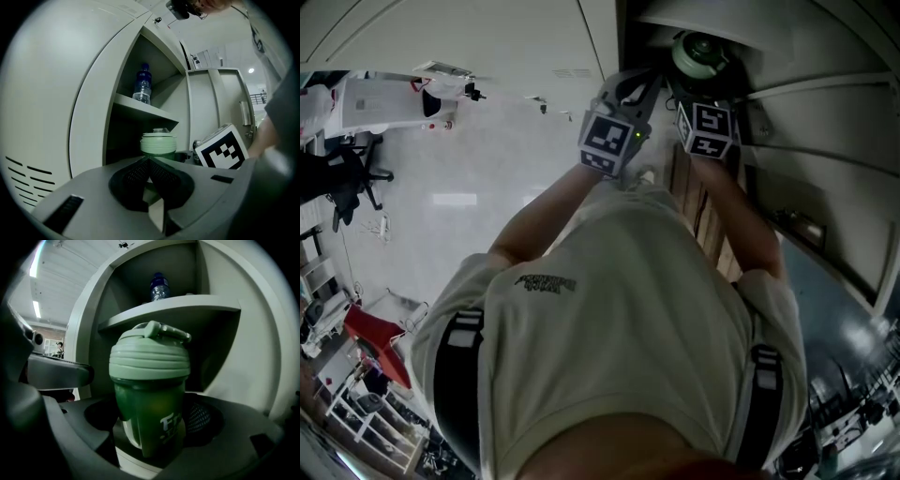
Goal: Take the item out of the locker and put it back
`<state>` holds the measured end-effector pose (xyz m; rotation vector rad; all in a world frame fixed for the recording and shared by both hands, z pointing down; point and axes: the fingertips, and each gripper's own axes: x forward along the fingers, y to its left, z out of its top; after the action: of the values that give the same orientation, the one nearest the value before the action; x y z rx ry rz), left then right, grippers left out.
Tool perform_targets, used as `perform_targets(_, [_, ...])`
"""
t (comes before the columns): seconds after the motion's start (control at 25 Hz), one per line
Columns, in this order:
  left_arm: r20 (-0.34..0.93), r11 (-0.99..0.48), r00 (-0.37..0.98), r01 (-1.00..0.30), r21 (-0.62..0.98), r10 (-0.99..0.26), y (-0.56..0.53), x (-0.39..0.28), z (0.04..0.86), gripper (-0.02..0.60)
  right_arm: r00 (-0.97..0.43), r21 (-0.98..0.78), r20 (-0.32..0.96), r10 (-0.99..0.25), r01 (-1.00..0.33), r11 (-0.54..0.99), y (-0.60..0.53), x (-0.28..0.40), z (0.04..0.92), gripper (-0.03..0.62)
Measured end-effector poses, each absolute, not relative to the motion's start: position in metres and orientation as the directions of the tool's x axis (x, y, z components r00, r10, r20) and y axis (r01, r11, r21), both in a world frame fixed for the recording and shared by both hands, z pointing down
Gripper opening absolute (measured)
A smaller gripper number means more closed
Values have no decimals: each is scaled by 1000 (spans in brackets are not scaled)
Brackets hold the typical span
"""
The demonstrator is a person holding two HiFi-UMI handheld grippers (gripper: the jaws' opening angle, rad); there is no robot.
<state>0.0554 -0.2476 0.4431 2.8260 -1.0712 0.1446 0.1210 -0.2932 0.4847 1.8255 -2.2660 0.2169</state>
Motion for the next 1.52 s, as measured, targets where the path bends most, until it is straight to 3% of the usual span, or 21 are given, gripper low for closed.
perform_targets(0.84, [194,-718,720,-690,92,-667,-256,50,474,11,-258,-18,225,-940,-965,261,-320,113,493,414])
perform_targets(1.52, [161,-697,706,-708,113,-690,-252,35,449,11,-276,-114,180,-944,-959,258,-278,122,449,430])
